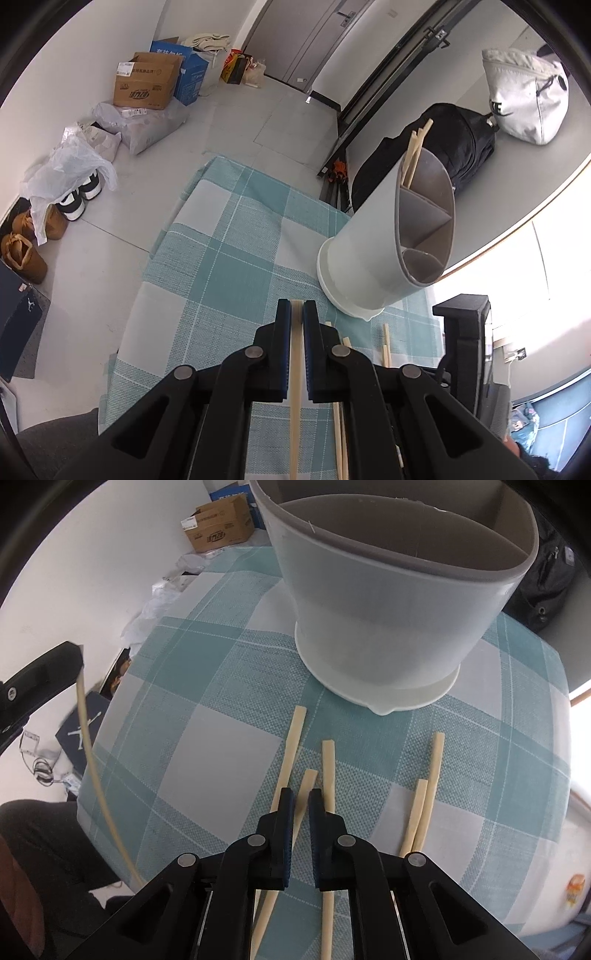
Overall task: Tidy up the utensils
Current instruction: 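Grasp a chopstick with the left tool while the right tool holds its chopsticks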
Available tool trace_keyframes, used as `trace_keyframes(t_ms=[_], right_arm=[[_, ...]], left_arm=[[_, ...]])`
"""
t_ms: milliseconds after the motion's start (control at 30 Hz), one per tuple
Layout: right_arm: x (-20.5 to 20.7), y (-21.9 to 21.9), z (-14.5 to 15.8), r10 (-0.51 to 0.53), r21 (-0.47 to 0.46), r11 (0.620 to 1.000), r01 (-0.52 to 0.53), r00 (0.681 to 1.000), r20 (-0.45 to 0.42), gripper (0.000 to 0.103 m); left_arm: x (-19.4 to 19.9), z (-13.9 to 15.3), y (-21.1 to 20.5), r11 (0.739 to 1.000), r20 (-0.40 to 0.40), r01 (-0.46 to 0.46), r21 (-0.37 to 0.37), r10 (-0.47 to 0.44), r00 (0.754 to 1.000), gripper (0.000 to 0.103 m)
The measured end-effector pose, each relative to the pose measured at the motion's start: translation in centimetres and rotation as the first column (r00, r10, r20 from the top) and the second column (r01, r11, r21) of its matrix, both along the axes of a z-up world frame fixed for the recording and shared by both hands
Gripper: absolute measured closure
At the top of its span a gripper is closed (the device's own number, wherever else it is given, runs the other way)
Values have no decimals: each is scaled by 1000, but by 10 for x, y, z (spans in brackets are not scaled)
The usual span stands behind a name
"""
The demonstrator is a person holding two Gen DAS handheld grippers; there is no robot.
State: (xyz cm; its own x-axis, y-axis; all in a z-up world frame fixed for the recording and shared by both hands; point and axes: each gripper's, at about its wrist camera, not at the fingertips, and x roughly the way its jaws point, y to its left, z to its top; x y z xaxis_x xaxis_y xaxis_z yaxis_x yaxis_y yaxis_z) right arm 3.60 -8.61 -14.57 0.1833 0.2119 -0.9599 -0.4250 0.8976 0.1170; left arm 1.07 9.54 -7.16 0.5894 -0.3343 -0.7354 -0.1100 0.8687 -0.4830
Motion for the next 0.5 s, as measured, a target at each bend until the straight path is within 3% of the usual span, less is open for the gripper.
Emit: trace_keyframes(t_ms=[333, 500], right_arm=[[0, -7, 2, -43, 26, 999, 42, 998, 41, 96], [-3, -28, 6, -81, 106, 992, 74, 995, 54, 98]], left_arm=[[-3, 2, 2, 1000, 6, -6, -6, 6, 1000, 101], [-6, 3, 4, 1000, 14, -15, 2, 15, 1000, 101]])
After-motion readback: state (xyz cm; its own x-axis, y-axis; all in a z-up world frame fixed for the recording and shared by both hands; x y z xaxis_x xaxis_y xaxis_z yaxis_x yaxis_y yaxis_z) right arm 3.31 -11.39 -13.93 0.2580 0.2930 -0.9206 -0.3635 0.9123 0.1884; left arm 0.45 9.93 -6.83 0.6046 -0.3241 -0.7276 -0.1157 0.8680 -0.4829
